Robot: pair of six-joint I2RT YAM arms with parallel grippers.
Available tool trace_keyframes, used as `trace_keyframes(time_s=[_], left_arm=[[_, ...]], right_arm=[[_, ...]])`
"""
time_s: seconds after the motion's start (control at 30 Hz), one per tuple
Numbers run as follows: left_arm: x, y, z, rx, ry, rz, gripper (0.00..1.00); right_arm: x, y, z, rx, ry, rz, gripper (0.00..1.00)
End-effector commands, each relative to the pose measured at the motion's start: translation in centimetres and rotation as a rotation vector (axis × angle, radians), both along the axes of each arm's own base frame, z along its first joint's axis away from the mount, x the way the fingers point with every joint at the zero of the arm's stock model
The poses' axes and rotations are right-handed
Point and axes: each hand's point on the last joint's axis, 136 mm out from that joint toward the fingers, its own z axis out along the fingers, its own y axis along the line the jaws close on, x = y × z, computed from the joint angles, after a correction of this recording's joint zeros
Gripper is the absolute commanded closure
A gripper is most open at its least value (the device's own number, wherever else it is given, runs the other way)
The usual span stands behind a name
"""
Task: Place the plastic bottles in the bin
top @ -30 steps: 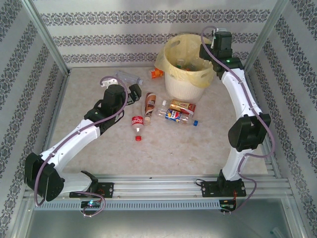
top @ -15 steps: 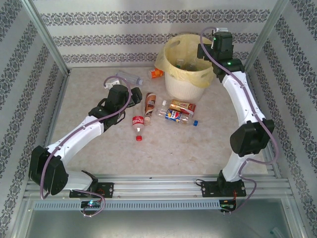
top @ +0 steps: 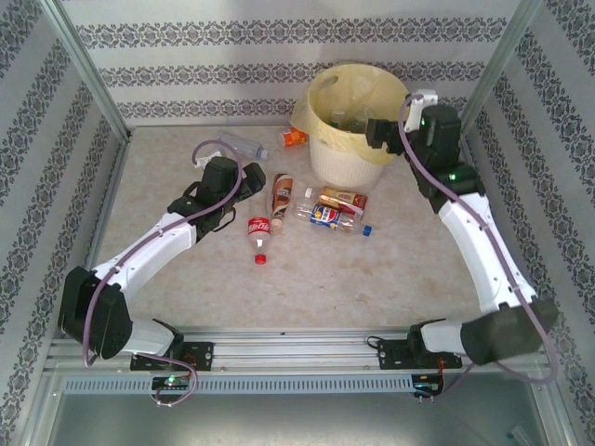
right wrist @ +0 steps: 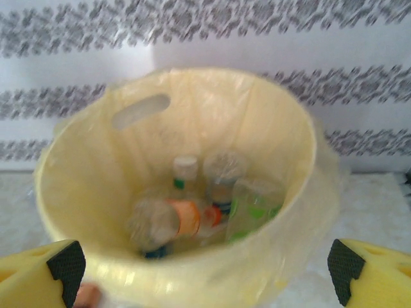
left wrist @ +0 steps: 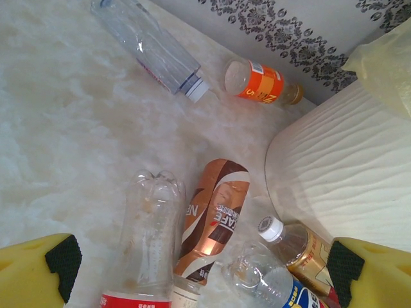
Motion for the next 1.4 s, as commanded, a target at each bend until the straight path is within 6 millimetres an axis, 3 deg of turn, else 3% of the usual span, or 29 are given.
trace_keyframes(time_s=[0.0,0.17,0.43,0.63,0.8,1.1,1.37], left_arm=[[0.5,-0.1,0.4,-0.040,0.018,0.015,0.00],[0.9,-0.4,-0.8,-0.053,0.072,0.010,0.00],[1.4,-1.5,-2.9,-0.076,0.165,-0.023,0.00],[1.4,-1.7,-4.1,-0.064,0.212,-0.026,0.00],[1.5,-1.5,-4.5,-0.061,0.221,-0.017,0.00],[1.3,-1.2,-5.2,-0.054,0.238,-0.007,0.00],[1.3,-0.9,-5.5,-0.050,0.245,-0.001,0.00]], right_arm=[[-1.9,2.5,-0.4,0.144,-0.042,0.112,0.02],[-3.8,5.3,-4.5,0.222,0.012,0.221,0.02],[-4.0,8.9,-11.1,0.161,0.117,0.107,0.02],[-2.9,8.2,-16.0,0.118,0.250,0.069,0.02],[-1.9,6.0,-19.5,0.149,0.329,0.043,0.02],[-0.2,3.0,-23.0,0.262,0.352,0.018,0.02],[0.1,3.1,-25.7,0.362,0.432,-0.015,0.02]])
